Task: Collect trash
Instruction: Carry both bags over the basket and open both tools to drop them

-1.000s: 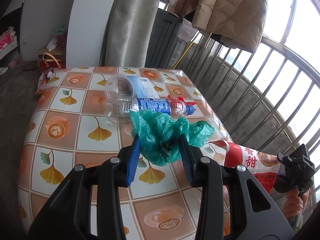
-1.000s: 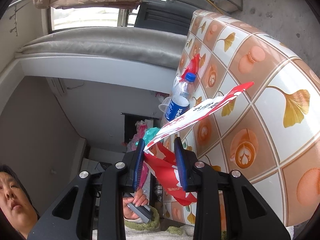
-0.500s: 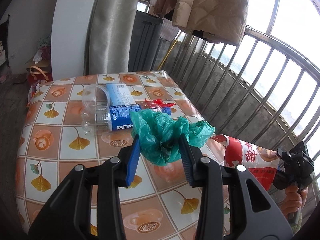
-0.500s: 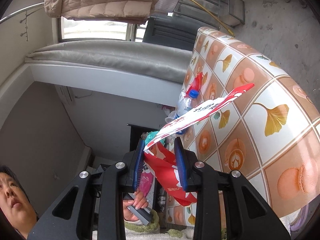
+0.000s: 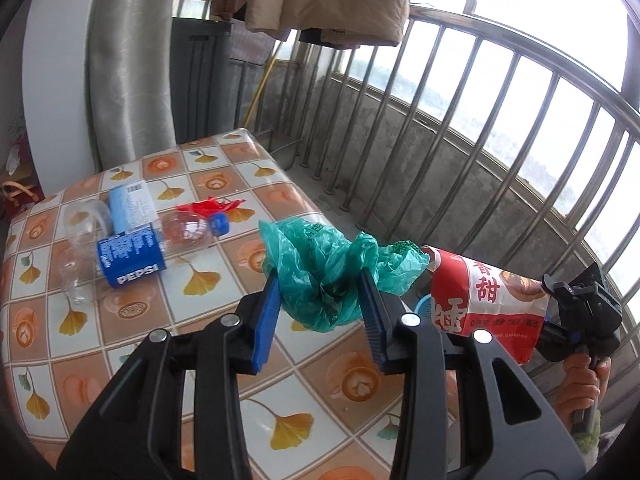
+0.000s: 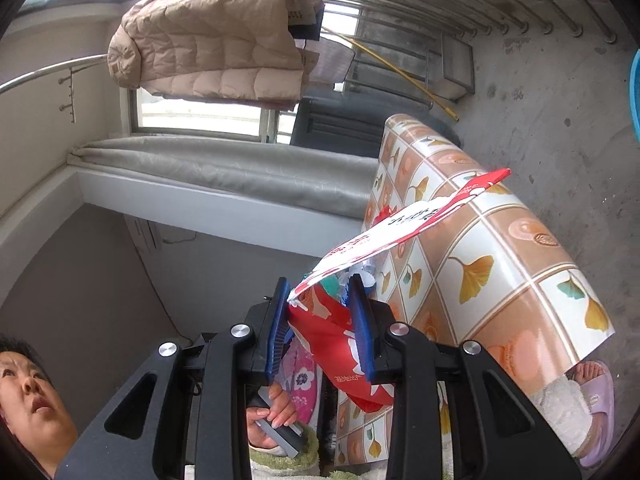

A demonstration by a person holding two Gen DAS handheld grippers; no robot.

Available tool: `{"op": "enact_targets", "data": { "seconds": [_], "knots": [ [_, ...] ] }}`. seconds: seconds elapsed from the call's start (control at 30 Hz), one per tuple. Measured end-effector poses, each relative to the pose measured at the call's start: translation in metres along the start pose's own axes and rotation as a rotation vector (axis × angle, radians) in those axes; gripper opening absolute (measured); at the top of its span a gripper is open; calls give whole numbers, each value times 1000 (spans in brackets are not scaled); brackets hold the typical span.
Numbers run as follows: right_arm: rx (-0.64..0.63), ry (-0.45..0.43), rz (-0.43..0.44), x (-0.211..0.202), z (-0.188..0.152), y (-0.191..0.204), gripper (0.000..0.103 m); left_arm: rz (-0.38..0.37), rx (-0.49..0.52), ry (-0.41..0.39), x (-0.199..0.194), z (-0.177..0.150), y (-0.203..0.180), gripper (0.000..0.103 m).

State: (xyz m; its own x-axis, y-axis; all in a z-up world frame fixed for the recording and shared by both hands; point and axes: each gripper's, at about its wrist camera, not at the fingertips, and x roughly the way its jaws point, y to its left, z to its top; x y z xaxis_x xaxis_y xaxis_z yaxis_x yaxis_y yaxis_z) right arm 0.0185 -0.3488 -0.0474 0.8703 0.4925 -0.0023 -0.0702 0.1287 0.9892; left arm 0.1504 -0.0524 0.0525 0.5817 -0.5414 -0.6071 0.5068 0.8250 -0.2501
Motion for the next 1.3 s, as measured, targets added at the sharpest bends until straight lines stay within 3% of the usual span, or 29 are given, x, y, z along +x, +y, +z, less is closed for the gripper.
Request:
{"op": "enact_targets", "data": {
  "seconds": [0.33,0.57,0.8,1.0,1.03,1.07,1.1,1.17,1.23,1.3],
  "knots": [
    [41,-183,-59,-89,16,-22,30,-146,129,117,64,12,-88,36],
    [77,-354,-262,-153,34,-37,30,-242,221,270,129,7,-155,36],
    [130,-472,-459,-186,63,-71,30,-295,263,384,195,-1,-220,36],
    [199,-572,-544,-201,95,-120,32,-272,319,473,259,-13,-281,42],
    [209,-607,-564,-205,101,-131,34,-271,325,482,268,-16,-289,46],
    [224,-632,-569,-205,105,-142,49,-277,334,494,278,-19,-297,57],
    [263,-654,-554,-208,109,-162,63,-270,342,506,289,-23,-304,61],
    [361,-665,-556,-212,113,-205,63,-237,350,537,307,-33,-311,61],
    [480,-663,-670,-217,106,-241,63,-220,342,568,315,-40,-313,61],
    [556,-672,-658,-221,89,-262,63,-236,318,574,311,-41,-307,61]
  ]
}}
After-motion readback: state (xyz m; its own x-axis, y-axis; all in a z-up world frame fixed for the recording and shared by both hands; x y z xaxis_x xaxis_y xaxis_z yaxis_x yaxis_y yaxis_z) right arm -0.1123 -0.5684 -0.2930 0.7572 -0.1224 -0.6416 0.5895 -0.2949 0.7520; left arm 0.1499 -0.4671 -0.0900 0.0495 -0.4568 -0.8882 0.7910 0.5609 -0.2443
